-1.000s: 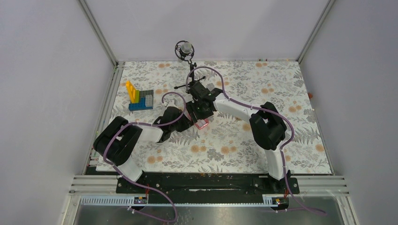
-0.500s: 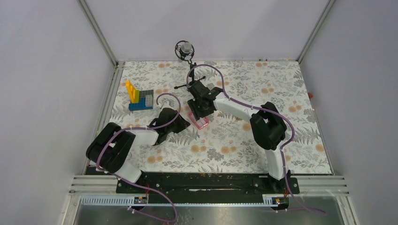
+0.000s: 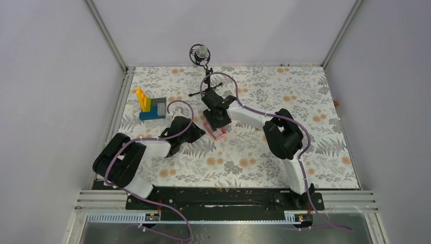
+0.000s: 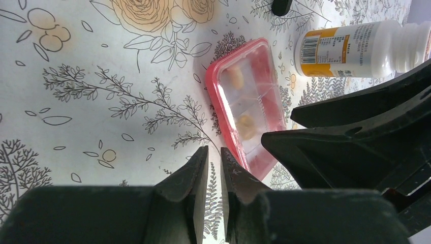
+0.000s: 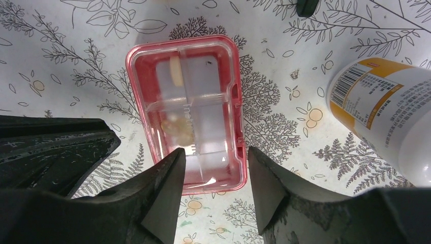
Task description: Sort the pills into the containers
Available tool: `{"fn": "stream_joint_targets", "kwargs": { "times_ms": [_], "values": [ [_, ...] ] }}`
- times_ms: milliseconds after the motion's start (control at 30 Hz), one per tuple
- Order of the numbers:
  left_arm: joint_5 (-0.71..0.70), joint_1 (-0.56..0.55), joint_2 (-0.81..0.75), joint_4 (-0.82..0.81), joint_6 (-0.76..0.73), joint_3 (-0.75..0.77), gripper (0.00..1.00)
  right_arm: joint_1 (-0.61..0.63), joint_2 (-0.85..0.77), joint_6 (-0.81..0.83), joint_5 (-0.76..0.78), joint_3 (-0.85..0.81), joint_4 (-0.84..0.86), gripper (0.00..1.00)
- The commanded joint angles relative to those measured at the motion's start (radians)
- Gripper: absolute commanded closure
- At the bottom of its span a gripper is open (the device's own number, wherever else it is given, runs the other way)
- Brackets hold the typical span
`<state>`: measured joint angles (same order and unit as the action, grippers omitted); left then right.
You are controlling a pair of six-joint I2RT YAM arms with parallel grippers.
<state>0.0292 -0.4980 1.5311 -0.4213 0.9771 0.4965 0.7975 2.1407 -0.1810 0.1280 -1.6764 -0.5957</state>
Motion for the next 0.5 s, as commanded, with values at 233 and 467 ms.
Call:
{"fn": "stream_joint_targets", "kwargs": {
  "times_ms": [233, 467],
  "values": [
    [-0.067, 0.019, -0.120, 0.048, -0.057, 0.024, 0.75, -0.007, -0.059, -0.001, 0.059, -0.107, -0.080, 0.42],
    [-0.179, 0.027, -0.382, 0.276, -0.244, 0.093, 0.13, -0.090, -0.276, -0.075, 0.102, -0.111, -0.158, 0.41]
  ]
}}
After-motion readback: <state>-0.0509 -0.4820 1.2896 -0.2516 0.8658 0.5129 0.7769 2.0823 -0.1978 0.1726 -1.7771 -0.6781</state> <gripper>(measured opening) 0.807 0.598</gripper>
